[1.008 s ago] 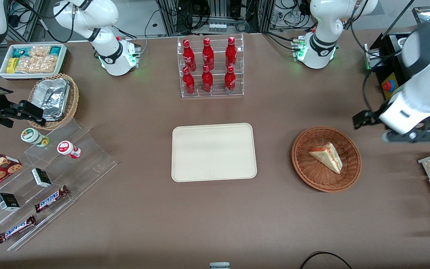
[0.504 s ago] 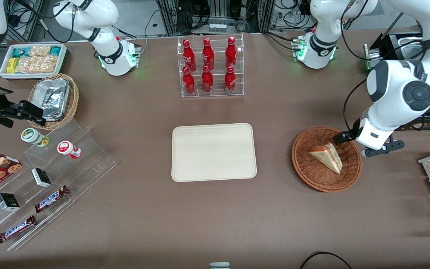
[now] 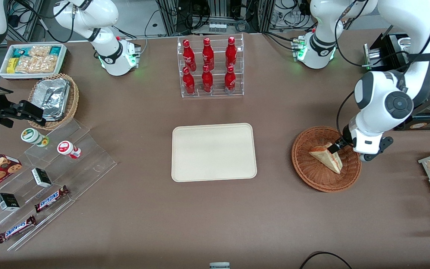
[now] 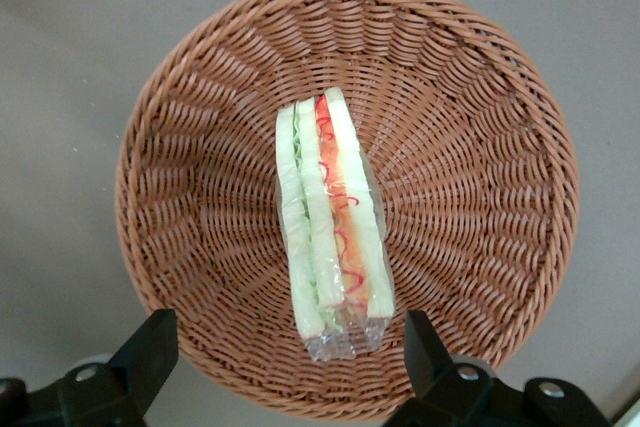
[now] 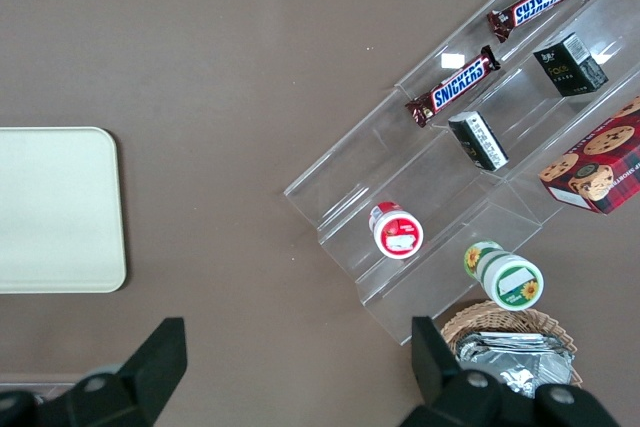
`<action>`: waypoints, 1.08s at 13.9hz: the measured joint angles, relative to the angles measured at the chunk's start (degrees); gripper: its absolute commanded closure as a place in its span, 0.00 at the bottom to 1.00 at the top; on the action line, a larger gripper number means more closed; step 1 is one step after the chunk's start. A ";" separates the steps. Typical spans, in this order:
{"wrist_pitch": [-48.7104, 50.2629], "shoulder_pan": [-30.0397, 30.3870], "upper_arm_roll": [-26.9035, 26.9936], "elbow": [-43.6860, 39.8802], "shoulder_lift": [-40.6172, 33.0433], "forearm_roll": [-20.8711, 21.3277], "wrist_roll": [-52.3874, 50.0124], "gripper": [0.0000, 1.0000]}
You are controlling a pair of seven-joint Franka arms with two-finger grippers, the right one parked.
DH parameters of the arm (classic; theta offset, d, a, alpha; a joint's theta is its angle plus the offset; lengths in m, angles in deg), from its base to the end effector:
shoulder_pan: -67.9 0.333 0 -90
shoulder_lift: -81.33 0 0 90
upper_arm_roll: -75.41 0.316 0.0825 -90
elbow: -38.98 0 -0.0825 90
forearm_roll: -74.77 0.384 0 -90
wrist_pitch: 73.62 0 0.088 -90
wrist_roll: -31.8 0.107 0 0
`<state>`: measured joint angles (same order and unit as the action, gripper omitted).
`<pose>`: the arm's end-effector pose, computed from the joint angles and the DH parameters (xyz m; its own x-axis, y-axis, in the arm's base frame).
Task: Place sandwich from basket to tray
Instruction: 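Lower the left gripper and close it on the wrapped sandwich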
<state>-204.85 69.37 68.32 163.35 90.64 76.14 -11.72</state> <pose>0.5481 -0.0528 0.3160 0.7975 0.6025 -0.0318 0.6019 -0.7981 -0.0265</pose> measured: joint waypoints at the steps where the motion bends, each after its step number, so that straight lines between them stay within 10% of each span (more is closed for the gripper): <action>1: -0.89 0.00 -0.07 0.03 0.54 0.00 -1.09 0.00; 11: -8.71 -0.01 -1.10 0.17 6.97 -0.05 -5.79 0.03; 15: -10.27 -0.01 -1.10 0.20 8.74 -0.07 -6.20 0.77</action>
<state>-215.12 69.36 67.22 163.56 99.38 76.07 -17.92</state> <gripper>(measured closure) 0.119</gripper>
